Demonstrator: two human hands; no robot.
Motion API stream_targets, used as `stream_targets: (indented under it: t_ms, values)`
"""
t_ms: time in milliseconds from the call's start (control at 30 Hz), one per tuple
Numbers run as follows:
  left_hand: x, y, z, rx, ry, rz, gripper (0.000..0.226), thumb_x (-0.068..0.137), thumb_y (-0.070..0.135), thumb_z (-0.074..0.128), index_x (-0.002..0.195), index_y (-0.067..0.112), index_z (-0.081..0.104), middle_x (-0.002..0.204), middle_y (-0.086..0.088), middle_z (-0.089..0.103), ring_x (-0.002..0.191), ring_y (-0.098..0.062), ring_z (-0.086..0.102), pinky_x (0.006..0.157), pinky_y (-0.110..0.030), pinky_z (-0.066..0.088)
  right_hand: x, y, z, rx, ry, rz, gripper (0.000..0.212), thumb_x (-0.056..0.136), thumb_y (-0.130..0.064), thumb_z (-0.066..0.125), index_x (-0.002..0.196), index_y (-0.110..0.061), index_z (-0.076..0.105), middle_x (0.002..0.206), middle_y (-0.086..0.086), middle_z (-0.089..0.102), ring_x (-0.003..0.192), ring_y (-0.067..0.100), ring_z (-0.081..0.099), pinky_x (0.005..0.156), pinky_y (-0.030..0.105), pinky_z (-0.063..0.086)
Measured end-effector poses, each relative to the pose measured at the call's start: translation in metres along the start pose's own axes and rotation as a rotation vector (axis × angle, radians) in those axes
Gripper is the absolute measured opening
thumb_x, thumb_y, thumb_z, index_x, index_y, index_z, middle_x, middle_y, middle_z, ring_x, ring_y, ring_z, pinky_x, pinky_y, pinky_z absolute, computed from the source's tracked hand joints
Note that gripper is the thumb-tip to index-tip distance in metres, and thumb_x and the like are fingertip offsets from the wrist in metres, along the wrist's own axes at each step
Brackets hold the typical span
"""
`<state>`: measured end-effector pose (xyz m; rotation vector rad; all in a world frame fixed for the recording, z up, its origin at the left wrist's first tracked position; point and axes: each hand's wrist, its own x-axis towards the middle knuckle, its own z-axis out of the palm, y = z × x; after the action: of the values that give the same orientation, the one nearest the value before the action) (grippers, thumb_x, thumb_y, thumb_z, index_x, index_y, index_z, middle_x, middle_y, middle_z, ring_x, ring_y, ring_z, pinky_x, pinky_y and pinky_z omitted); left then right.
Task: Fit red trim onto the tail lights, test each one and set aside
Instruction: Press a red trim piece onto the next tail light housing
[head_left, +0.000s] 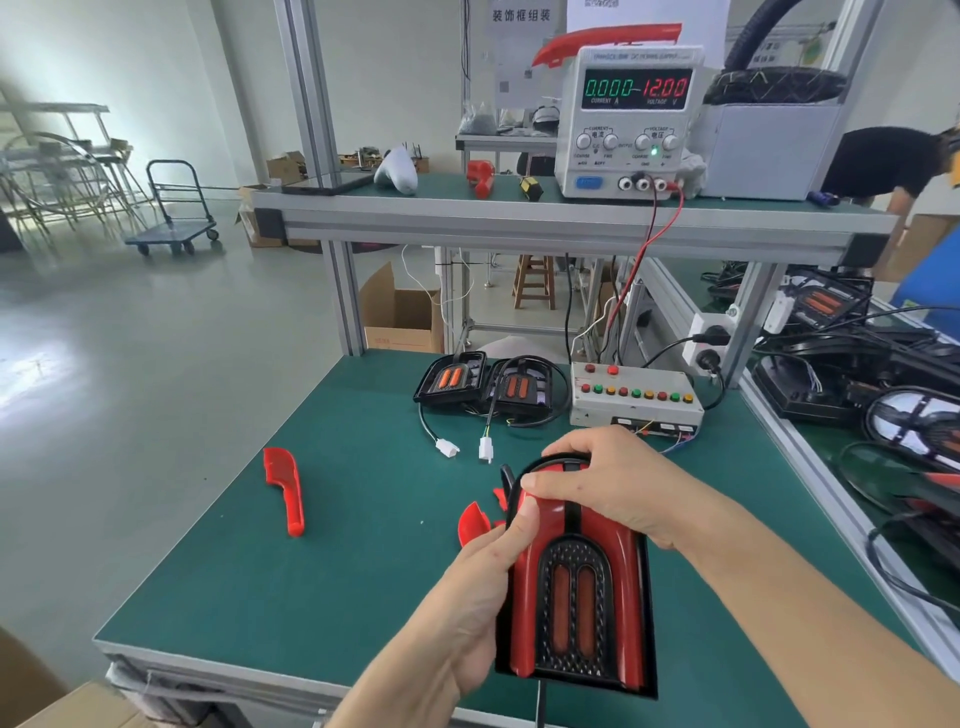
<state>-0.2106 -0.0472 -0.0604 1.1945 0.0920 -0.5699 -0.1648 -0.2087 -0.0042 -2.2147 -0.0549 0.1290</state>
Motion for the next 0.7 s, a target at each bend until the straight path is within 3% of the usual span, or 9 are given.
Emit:
stream_targets:
  t_ms: [100,233,333,400,467,600,700]
  values:
    - [0.001,-0.003,-0.003,0.044,-0.005,0.05,0.059,0.085,0.069,0.061,0.115,0.021,0.077,0.114,-0.008,0.077,0.104,-0.024,0.074,0.076,-0.031,0.061,-0.002,-0.002,-0.004,-0.005,-0.06,0.001,0.038,0.069,-0.058,0.079,0.088,-0.025,0.078,0.084,-0.009,0.078,0.082,0.012,0.074,0.088,0.042,0.06]
    - [0.003,-0.006,-0.006,0.09,-0.004,0.13,0.058,0.089,0.068,0.055,0.115,0.021,0.076,0.113,-0.01,0.077,0.104,-0.026,0.074,0.079,-0.033,0.061,-0.005,-0.003,-0.003,-0.008,-0.037,-0.05,0.044,0.068,-0.064,0.076,0.085,-0.023,0.076,0.082,-0.003,0.077,0.08,0.018,0.074,0.085,0.048,0.06]
    - [0.003,-0.008,-0.006,0.213,0.04,0.222,0.072,0.087,0.078,0.048,0.1,0.013,0.075,0.092,-0.003,0.077,0.083,-0.022,0.074,0.074,-0.032,0.059,-0.007,-0.003,-0.001,-0.005,-0.01,-0.053,0.044,0.067,-0.067,0.076,0.083,-0.026,0.075,0.078,-0.005,0.077,0.074,0.016,0.073,0.081,0.046,0.061]
    - [0.003,-0.007,-0.006,0.346,0.134,0.293,0.086,0.078,0.09,0.043,0.078,0.006,0.062,0.067,0.001,0.057,0.058,-0.018,0.053,0.057,-0.027,0.047,-0.008,-0.004,0.001,-0.014,0.007,-0.043,0.051,0.064,-0.07,0.075,0.083,-0.023,0.074,0.076,-0.005,0.076,0.072,0.016,0.073,0.078,0.045,0.061]
    - [0.003,-0.005,-0.007,0.439,0.186,0.325,0.09,0.073,0.095,0.04,0.069,0.006,0.047,0.063,-0.002,0.041,0.056,-0.019,0.038,0.055,-0.026,0.038,-0.008,-0.003,0.001,-0.034,0.025,-0.032,0.06,0.06,-0.073,0.073,0.083,-0.017,0.073,0.077,0.0,0.075,0.067,0.015,0.071,0.075,0.045,0.059]
    - [0.005,-0.004,-0.011,0.438,0.156,0.287,0.091,0.072,0.097,0.045,0.065,0.006,0.038,0.066,-0.009,0.035,0.06,-0.023,0.033,0.058,-0.034,0.029,-0.008,-0.002,0.002,-0.001,0.0,-0.006,0.058,0.059,-0.068,0.079,0.078,-0.013,0.071,0.075,0.004,0.074,0.056,0.006,0.06,0.06,0.033,0.052]
    - [0.007,-0.003,-0.012,0.447,0.076,0.243,0.08,0.072,0.097,0.044,0.061,0.019,0.057,0.068,-0.01,0.046,0.06,-0.026,0.043,0.061,-0.034,0.038,-0.007,0.0,0.001,0.051,0.004,-0.001,0.052,0.062,-0.059,0.084,0.076,-0.011,0.072,0.073,0.008,0.073,0.056,0.008,0.061,0.059,0.031,0.051]
